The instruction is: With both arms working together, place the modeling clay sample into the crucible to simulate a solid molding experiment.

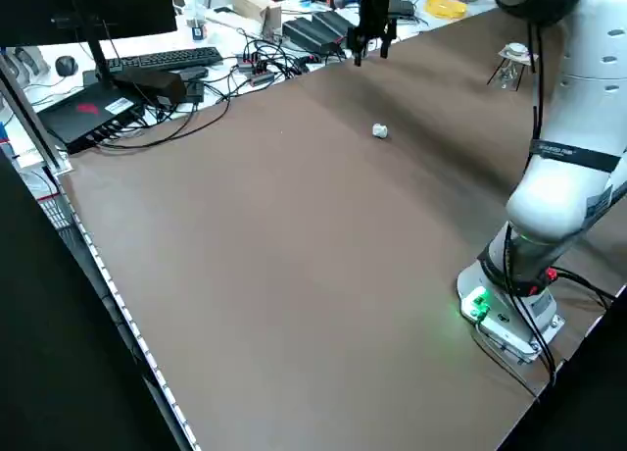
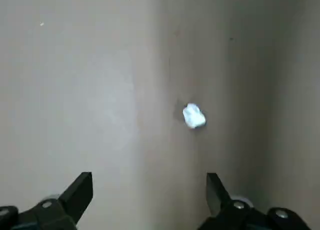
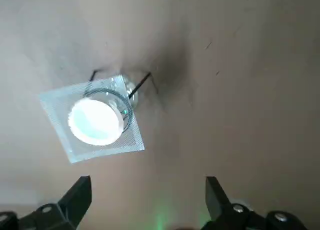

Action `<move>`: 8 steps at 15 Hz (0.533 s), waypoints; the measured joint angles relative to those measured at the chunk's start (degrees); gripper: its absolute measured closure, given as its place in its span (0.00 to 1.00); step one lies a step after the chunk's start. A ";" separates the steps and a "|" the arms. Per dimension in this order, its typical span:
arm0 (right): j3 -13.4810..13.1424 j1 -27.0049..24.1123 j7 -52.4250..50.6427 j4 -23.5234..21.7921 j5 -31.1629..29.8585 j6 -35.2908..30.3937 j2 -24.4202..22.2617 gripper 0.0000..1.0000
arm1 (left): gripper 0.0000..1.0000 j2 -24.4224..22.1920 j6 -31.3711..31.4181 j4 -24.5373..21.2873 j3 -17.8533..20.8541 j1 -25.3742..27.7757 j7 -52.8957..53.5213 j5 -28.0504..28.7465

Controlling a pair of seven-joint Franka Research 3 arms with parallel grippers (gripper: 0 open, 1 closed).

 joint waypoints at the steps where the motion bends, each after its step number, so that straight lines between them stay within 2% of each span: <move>1: -0.01 0.01 -0.17 -0.34 0.62 -0.05 1.24 0.00 | 0.00 1.77 2.11 0.09 0.00 -0.02 -0.18 0.00; 3: -0.23 -0.34 -1.99 -0.79 3.27 -0.11 3.29 0.02 | 0.00 4.15 4.74 0.47 -0.01 -0.46 -1.62 0.00; 4: -0.35 -0.75 -3.64 -0.81 4.96 -0.23 3.97 0.07 | 0.00 4.92 5.91 0.70 -0.01 -0.83 -2.30 0.00; 6: -0.45 -1.54 -5.99 -0.80 8.18 -0.37 4.47 0.25 | 0.00 6.59 9.95 0.91 0.00 -1.79 -3.20 0.00; 8: -0.41 -1.64 -7.00 -0.85 9.56 -0.36 4.85 0.29 | 0.00 9.24 16.48 0.93 0.08 -3.57 -6.35 0.00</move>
